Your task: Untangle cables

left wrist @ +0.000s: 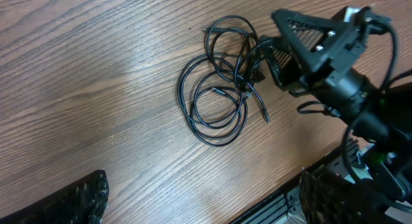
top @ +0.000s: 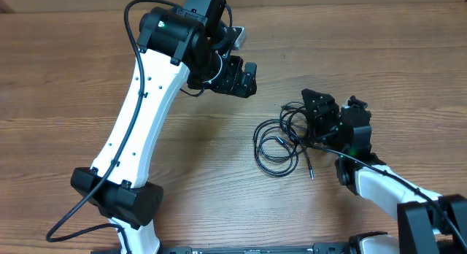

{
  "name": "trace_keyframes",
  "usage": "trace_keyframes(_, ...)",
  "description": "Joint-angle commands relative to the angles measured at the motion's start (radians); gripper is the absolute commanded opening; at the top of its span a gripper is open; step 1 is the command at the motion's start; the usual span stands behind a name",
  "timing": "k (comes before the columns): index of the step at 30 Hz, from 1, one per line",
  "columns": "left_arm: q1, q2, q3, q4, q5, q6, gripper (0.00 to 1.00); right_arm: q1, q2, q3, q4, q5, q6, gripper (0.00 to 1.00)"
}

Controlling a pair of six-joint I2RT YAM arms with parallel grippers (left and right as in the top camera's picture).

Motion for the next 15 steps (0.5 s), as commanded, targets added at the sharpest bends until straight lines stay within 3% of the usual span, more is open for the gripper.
trace_keyframes(1, -0.006, 0.011, 0.003, -0.002, -0.006, -0.008, 0.95, 0.005, 0.042, 0.011, 0.024, 0.006, 0.003, 0.72)
trace_keyframes(7, -0.006, 0.011, 0.003, 0.005, -0.006, -0.008, 0.96, 0.005, 0.072, 0.011, 0.124, 0.005, 0.002, 0.63)
trace_keyframes(15, -0.006, 0.011, 0.003, 0.006, -0.006, -0.008, 0.97, 0.047, 0.077, 0.011, 0.143, 0.070, -0.005, 0.63)
